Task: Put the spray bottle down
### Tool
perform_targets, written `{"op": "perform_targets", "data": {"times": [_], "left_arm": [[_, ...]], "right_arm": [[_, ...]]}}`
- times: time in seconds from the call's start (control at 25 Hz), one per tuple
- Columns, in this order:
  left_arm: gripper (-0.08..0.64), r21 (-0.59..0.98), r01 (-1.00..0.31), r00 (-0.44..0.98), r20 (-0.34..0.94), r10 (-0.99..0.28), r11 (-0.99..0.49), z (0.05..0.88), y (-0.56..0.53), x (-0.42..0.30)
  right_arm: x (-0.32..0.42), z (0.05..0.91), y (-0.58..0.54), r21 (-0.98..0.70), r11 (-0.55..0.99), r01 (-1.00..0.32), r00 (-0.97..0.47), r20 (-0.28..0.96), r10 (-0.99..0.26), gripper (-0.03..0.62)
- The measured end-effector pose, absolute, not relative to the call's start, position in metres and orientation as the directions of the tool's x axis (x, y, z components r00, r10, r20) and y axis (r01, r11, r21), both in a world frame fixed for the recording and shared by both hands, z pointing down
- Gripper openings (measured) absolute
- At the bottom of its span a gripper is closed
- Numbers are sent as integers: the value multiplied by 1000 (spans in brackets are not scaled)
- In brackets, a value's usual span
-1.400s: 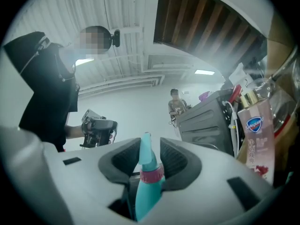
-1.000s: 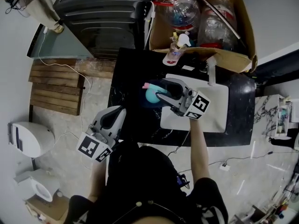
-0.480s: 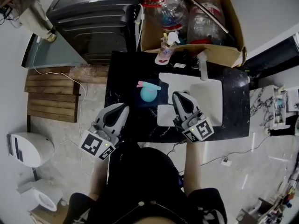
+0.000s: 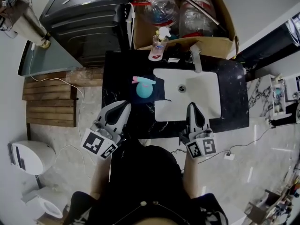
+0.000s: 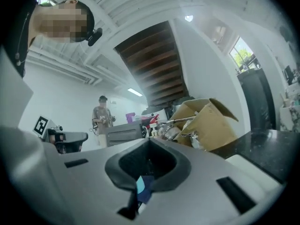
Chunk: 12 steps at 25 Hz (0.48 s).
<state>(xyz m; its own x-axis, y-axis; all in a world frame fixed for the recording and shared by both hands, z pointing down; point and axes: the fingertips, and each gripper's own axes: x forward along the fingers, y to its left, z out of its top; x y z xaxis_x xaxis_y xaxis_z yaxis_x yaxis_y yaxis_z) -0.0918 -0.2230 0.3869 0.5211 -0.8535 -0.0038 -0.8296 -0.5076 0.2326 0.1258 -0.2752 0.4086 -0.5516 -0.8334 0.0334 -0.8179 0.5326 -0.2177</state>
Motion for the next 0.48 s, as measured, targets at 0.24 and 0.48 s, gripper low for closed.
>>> {"op": "perform_targets", "data": {"times": [0.24, 0.48], "left_arm": [[9, 240, -821, 530, -13, -848, -518, 387, -221, -88], [9, 234, -817, 537, -25, -843, -527, 382, -222, -88]], "right_arm": [[129, 400, -262, -211, 475, -854, -494, 41, -869, 0], [124, 396, -255, -142, 494, -858, -507, 67, -860, 0]]}}
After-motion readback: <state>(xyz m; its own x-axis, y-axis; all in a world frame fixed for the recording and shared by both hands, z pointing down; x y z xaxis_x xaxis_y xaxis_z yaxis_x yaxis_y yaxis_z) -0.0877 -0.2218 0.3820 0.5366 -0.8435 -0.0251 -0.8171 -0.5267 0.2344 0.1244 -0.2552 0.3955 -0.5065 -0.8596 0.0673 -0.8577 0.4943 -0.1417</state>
